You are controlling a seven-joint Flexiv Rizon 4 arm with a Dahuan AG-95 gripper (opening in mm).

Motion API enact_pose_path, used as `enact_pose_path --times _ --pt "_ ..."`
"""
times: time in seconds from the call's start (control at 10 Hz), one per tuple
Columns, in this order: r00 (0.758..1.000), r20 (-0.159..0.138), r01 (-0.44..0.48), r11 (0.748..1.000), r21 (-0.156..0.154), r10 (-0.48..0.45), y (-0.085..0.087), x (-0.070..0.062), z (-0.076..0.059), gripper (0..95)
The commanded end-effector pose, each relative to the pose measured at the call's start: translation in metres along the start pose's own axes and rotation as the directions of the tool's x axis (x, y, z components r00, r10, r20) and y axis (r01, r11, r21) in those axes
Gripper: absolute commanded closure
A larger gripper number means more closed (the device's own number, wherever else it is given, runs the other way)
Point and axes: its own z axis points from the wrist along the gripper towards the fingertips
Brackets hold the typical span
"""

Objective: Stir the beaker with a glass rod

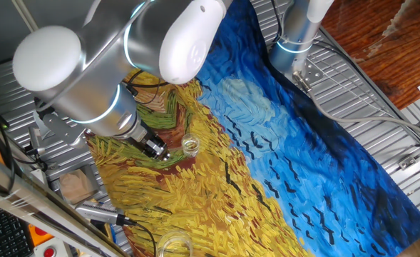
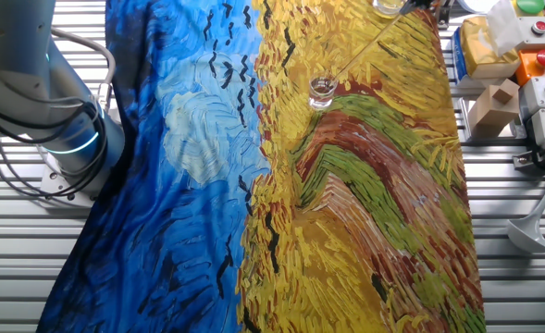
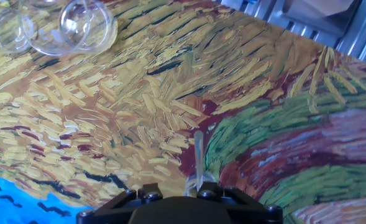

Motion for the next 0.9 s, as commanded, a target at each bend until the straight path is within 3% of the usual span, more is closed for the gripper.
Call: enact_pose_path --times 0.1,0.6,0.7,0.9 --pt "1.000 -0.004 -0.003 1.000 0.004 0.003 0.0001 -0.0008 0.0009 57.0" --pt "1.000 -0.011 0.003 1.000 0.016 -0.003 -0.0003 -0.0016 0.0017 57.0" --pt "1.000 -0.012 0.004 1.000 0.017 -0.004 -0.0003 -0.0016 0.0017 76.0" --pt "1.000 -0.014 0.005 1.000 0.023 -0.005 -0.0005 -0.0018 0.0019 76.0"
